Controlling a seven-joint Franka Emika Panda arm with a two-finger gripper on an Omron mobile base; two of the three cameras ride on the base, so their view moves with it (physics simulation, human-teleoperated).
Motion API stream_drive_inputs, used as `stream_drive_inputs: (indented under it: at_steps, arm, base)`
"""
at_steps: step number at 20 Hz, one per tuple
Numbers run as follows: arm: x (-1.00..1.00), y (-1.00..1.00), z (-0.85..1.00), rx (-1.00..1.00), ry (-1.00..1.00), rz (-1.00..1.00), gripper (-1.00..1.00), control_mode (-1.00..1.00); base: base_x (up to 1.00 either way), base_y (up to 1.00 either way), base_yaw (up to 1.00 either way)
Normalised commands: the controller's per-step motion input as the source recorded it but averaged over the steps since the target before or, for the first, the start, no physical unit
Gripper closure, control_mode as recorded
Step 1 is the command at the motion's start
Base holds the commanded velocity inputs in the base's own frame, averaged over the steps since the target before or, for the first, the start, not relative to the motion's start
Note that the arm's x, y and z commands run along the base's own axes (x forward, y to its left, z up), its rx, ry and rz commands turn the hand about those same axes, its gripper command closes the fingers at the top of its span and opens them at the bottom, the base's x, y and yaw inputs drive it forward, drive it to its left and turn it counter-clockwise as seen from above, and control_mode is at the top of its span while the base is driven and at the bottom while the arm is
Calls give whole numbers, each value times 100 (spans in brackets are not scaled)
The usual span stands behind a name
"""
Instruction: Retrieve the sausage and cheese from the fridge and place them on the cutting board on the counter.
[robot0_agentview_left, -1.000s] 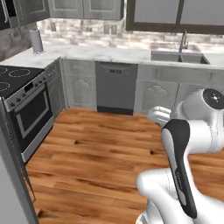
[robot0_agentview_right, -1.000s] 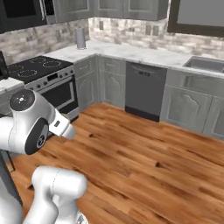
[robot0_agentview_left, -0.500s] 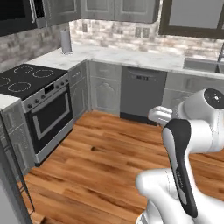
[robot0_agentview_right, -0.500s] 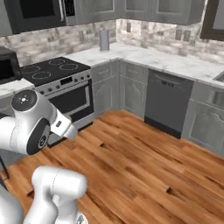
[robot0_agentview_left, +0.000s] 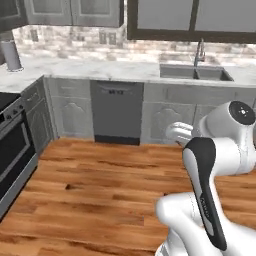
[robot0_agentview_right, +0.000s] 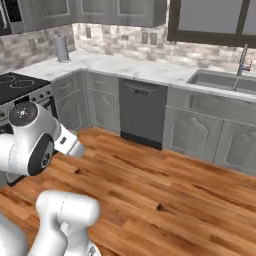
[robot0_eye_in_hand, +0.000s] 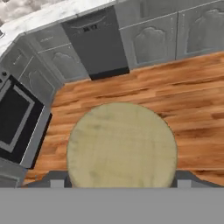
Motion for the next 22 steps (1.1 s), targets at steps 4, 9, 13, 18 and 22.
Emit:
stream_drive_inputs:
  at_steps: [4, 9, 13, 18, 22]
  arm:
    - [0, 0, 0, 0, 0, 0, 100, 100]
    - [0, 0, 0, 0, 0, 0, 100, 100]
    - [0, 0, 0, 0, 0, 0, 100, 100]
    - [0, 0, 0, 0, 0, 0, 100, 100]
    - [0, 0, 0, 0, 0, 0, 100, 100]
  base:
    - [24, 2, -84]
    - [3, 1, -91]
    - [0, 0, -94]
    - [0, 0, -93]
    - [0, 0, -92]
